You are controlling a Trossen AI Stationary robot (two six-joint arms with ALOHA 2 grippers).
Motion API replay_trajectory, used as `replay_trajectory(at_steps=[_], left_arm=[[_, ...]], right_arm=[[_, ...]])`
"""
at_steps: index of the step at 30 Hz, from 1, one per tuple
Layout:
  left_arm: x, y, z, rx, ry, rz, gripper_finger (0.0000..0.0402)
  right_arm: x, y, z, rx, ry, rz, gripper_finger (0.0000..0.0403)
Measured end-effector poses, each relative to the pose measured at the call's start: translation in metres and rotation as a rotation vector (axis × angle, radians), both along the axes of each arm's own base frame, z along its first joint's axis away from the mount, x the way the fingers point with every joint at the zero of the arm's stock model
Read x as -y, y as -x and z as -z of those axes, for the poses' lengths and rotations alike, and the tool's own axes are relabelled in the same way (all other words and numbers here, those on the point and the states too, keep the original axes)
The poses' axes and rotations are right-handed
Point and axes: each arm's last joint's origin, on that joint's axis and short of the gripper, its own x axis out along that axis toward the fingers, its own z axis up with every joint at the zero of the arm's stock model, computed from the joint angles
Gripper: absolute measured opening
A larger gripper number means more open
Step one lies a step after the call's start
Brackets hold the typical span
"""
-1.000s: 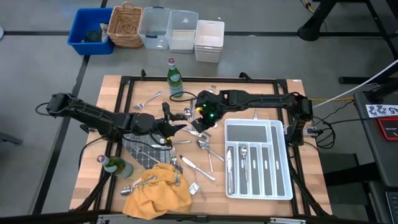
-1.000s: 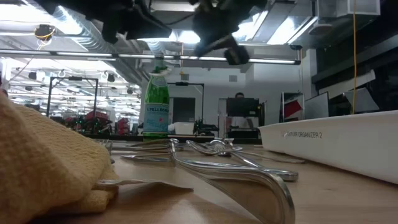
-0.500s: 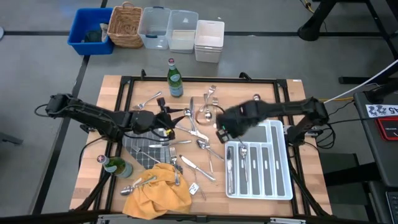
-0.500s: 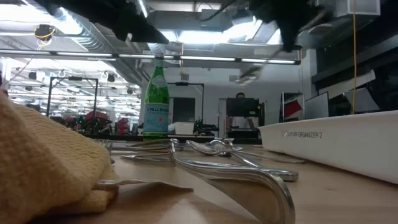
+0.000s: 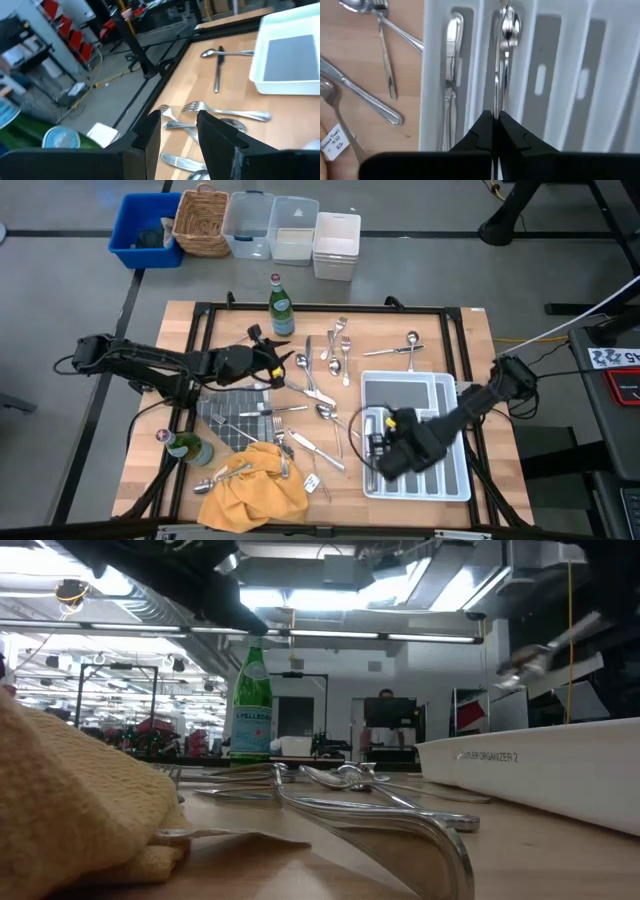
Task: Sort silverware
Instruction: Stack the silver spoon into the white utensil tray with the other silver spoon
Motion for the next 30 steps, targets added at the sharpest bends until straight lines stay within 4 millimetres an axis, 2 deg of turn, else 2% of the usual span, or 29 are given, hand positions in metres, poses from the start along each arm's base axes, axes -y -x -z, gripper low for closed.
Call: replay_trajectory(at_steps=[4, 8, 16, 24, 30], left_arm=[[-0.011, 0.002, 0.0, 0.048, 0.064, -0.069, 0.0115], [-0.022, 0.005, 0.004, 0.076, 0.142, -0.144, 0.0115], [-0.039, 0.015, 0.018, -0.018, 0.237, -0.251, 0.0115], [-0.055, 0.036, 0.039, -0.116, 0.471, -0.424, 0.0115], [-0.074, 0.055, 0.046, -0.202, 0.514, -0.574, 0.0115]], right_arm=[[-0.018, 0.006, 0.024, 0.023, 0.002, 0.035, 0.0008], [-0.028, 0.009, 0.046, 0.085, 0.005, 0.042, 0.0008], [-0.02, 0.017, 0.083, 0.075, 0.015, 0.045, 0.0012], [-0.017, 0.021, 0.098, 0.056, -0.004, 0.035, 0.0014], [-0.017, 0.02, 0.098, 0.059, -0.008, 0.017, 0.0015]])
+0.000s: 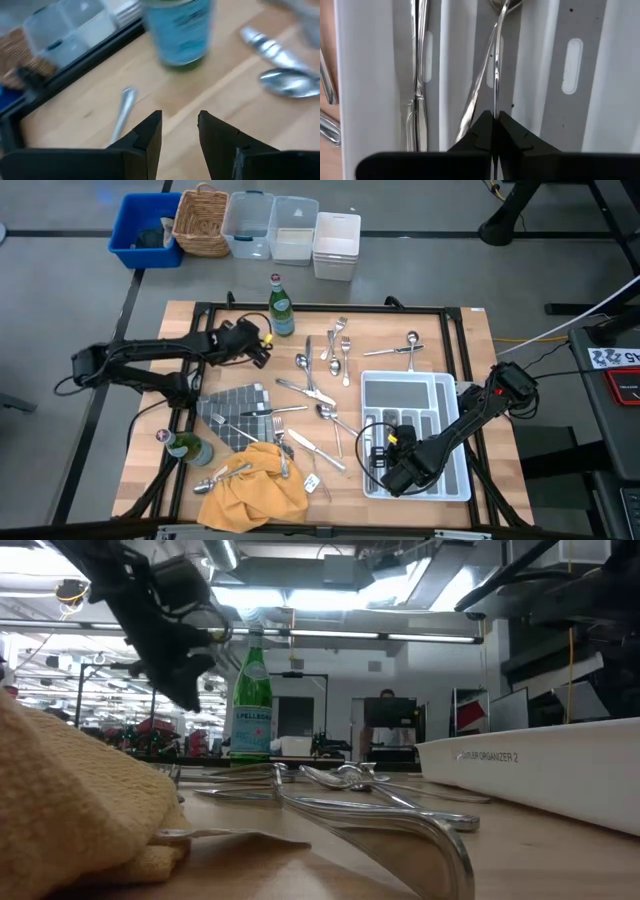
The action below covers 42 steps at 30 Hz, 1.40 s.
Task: Sort silverware
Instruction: Stack the silver spoon into the white utensil tray with the other silver spoon, then put the silver fork into the white utensil tray
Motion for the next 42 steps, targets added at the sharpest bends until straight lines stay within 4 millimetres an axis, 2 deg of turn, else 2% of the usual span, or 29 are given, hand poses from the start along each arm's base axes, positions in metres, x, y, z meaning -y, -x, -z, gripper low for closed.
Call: replay_trajectory(at_steps=[3, 10, 14, 24, 29, 42], left_arm=[[-0.012, 0.011, 0.003, -0.039, 0.043, -0.064, 0.0115], [-0.04, 0.036, 0.006, -0.057, 0.123, -0.14, 0.0115], [-0.053, 0.048, 0.007, -0.055, 0.157, -0.153, 0.0115], [-0.072, 0.056, 0.032, -0.127, 0.322, -0.054, 0.0115], [-0.076, 0.053, 0.048, -0.212, 0.365, -0.025, 0.0115], [-0.083, 0.047, 0.058, -0.253, 0.328, -0.039, 0.0115]], right_arm=[[0.0, 0.0, 0.0, -0.003, -0.002, -0.008, 0.0031], [0.0, 0.0, 0.0, -0.008, -0.006, -0.017, 0.0106], [0.0, 0.0, 0.0, -0.008, -0.005, -0.017, 0.0126], [-0.001, -0.001, -0.004, -0.01, -0.009, -0.016, 0.0118], [-0.004, -0.004, -0.015, 0.0, -0.017, -0.022, 0.0118], [-0.006, -0.01, -0.053, 0.002, 0.059, -0.04, 0.0117]])
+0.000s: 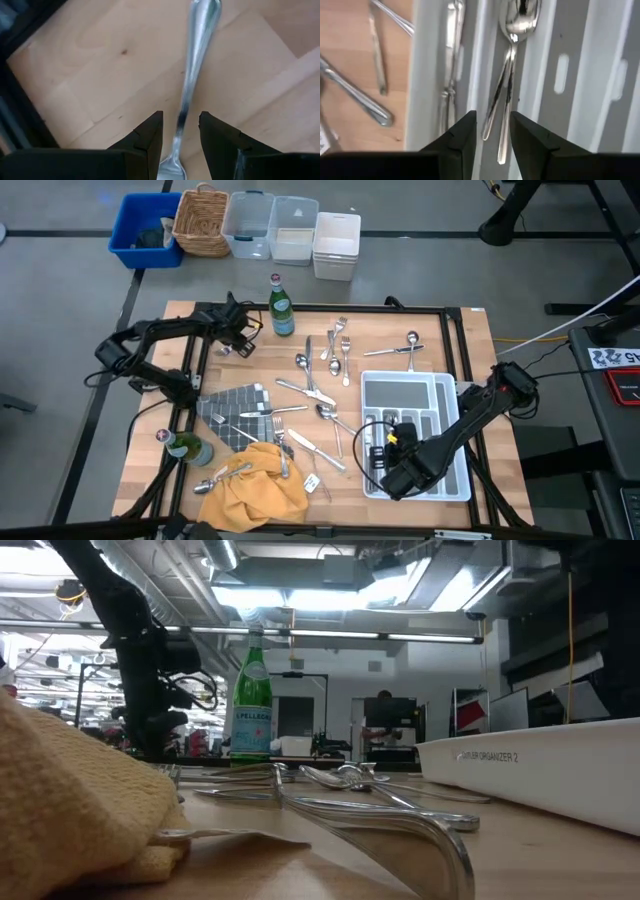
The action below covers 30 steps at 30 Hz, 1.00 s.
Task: Sort silverware
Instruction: Put the silver fork into the white utensil tray
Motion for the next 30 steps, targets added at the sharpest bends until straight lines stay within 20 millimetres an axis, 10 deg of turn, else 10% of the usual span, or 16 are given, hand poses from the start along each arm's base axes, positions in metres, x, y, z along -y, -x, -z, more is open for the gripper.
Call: replay_trajectory(at_steps=[19, 30], left_arm=[[0.002, -0.004, 0.007, -0.086, -0.012, 0.03, 0.0112], [0.007, -0.003, 0.009, -0.146, 0.028, 0.132, 0.0007]], right_arm=[[0.004, -0.011, -0.097, 0.234, 0.332, -0.222, 0.0117], [0.006, -0.013, -0.118, 0.274, 0.453, -0.353, 0.0117]])
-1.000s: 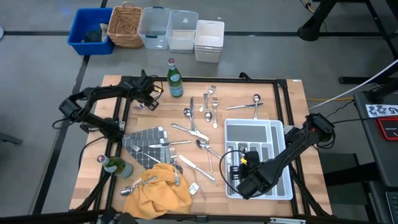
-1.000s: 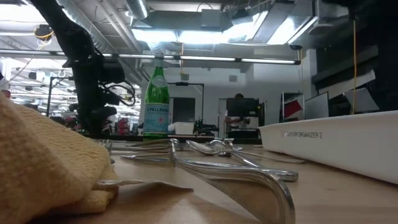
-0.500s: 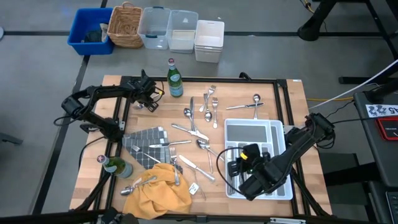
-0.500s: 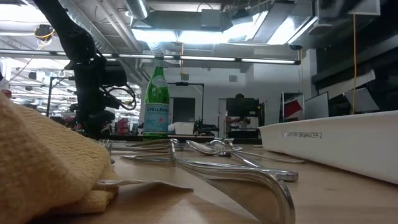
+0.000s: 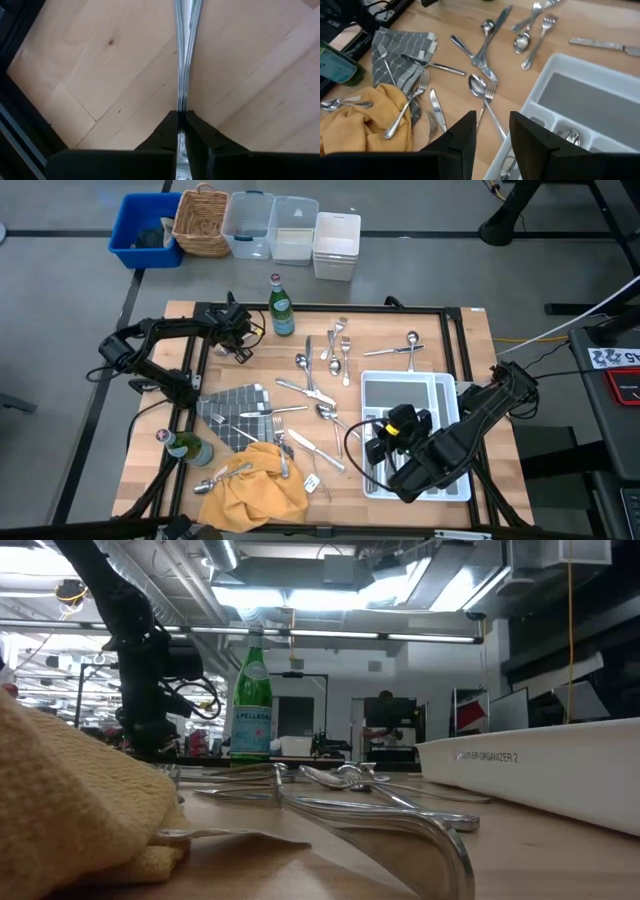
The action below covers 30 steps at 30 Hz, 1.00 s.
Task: Sort silverware
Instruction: Put the silver fork into the white utensil tray
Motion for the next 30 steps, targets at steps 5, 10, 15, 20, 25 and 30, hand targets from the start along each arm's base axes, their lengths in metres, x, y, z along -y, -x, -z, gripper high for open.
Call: replay_trajectory(at_steps=[5, 10, 15, 20, 25, 30], left_arm=[[0.001, 0.001, 0.0, -0.004, 0.008, 0.008, 0.0008], [0.004, 0.001, -0.002, -0.006, 0.026, 0.023, 0.0006], [0.012, 0.002, -0.005, 0.008, 0.074, 0.023, 0.0003], [0.021, 0.001, -0.011, 0.014, 0.09, 0.029, 0.0003], [0.03, -0.003, -0.022, 0.096, 0.082, 0.048, 0.0003], [0.042, -0.007, -0.035, 0.209, 0.092, 0.077, 0.0002]], right_arm=[[0.0, 0.0, -0.001, -0.006, 0.018, -0.018, 0.0117], [0.0, 0.0, -0.001, -0.007, 0.019, -0.019, 0.0117], [0.0, 0.0, -0.001, -0.009, 0.021, -0.021, 0.0117], [0.002, 0.001, -0.001, -0.015, 0.026, -0.018, 0.0117], [0.013, 0.003, -0.008, -0.023, 0.032, 0.005, 0.0117], [0.033, 0.006, -0.02, -0.023, 0.029, 0.041, 0.0117]])
